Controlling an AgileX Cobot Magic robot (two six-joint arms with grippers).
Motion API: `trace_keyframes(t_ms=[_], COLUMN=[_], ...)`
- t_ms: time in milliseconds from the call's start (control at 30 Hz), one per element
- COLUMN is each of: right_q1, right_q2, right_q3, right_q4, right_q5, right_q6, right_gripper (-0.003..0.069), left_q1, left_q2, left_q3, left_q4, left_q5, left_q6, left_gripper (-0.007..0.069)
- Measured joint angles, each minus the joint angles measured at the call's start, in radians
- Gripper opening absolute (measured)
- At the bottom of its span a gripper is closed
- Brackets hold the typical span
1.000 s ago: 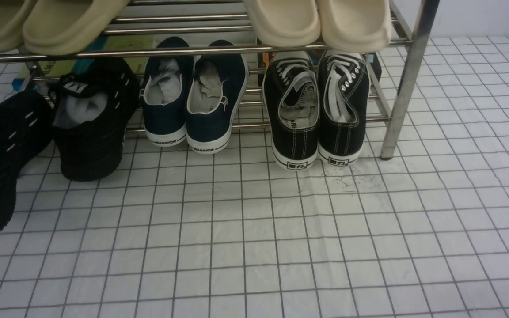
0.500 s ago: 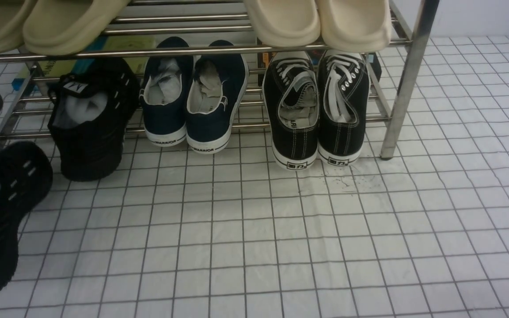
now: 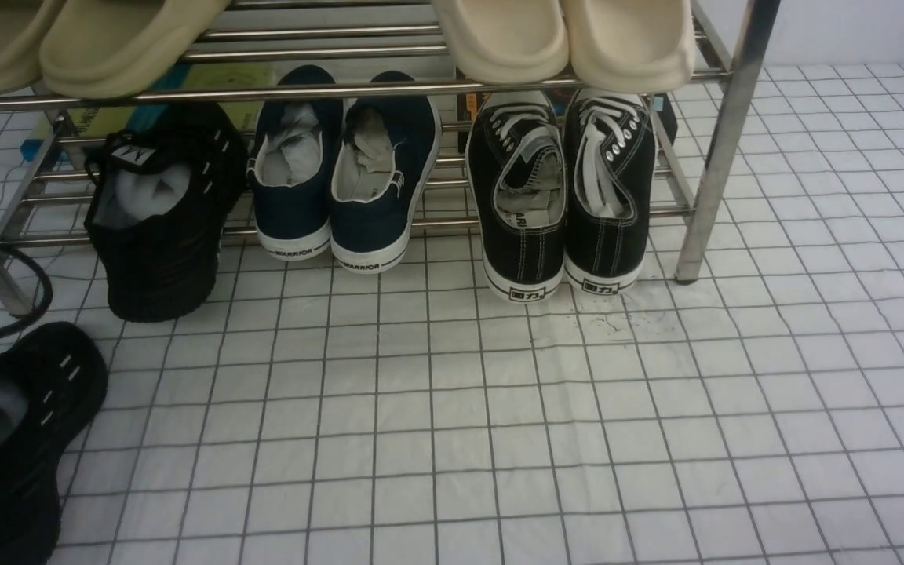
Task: Take the shoes off the shelf with your hand from the white checkered tablecloth.
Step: 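Set the held shoe down on the floor in front of the rack with the left gripper, then grasp the leftmost shoe on the bottom shelf of the shoe rack with the left gripper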
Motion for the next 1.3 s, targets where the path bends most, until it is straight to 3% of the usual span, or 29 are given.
trace_keyframes(t_ms=[133,367,500,667,700,767,900,1033,1067,1100,1167,1233,1267,1300], right_q1=[0.000,0.000,0.000,0.000,0.000,0.000,0.000,0.000,0.000,0.000,0.000,0.000,0.000,0.000], right_q2=[0.000,0.000,0.000,0.000,0.000,0.000,0.000,0.000,0.000,0.000,0.000,0.000,0.000,0.000], right_q3=[0.000,0.000,0.000,0.000,0.000,0.000,0.000,0.000,0.000,0.000,0.000,0.000,0.000,0.000], right_q4=[0.000,0.000,0.000,0.000,0.000,0.000,0.000,0.000,0.000,0.000,0.000,0.000,0.000,0.000], right_q5=[0.000,0.000,0.000,0.000,0.000,0.000,0.000,0.000,0.000,0.000,0.000,0.000,0.000,0.000], right_q6=[0.000,0.000,0.000,0.000,0.000,0.000,0.000,0.000,0.000,0.000,0.000,0.000,0.000,0.000], right_gripper=[0.0239,0.0239,0.0239,0.0239,0.0239,0.0239,0.0239,0.0239,0.0239,0.0239,0.0239,0.0239,0.0239,0.0239], left_q1=[0.000,0.000,-0.003,-0.133,-0.141,-0.258,-0.354,-0.408,-0.414,-0.414,-0.414,-0.414,-0.414,-0.414], left_q2=[-0.001,-0.002,-0.002,0.009,0.011,0.054,0.135,0.242,0.281,0.284,0.320,0.326,0.331,0.332], left_q3=[0.000,-0.101,-0.218,-0.368,-0.371,-0.394,-0.407,-0.433,-0.447,-0.447,-0.459,-0.459,-0.459,-0.459], left_q4=[0.005,0.127,0.129,0.048,0.046,0.030,0.027,0.027,0.027,0.027,0.033,0.036,0.038,0.038], left_q5=[-0.012,0.043,0.100,0.168,0.168,0.145,0.078,-0.026,-0.063,-0.063,-0.107,-0.125,-0.148,-0.149], left_q6=[0.036,-0.010,-0.050,-0.042,-0.042,-0.057,-0.133,-0.217,-0.242,-0.242,-0.262,-0.265,-0.268,-0.268], left_gripper=[0.0081,0.0345,0.0395,0.0160,0.0146,0.0033,0.0009,0.0072,0.0147,0.0147,0.0279,0.0325,0.0403,0.0411])
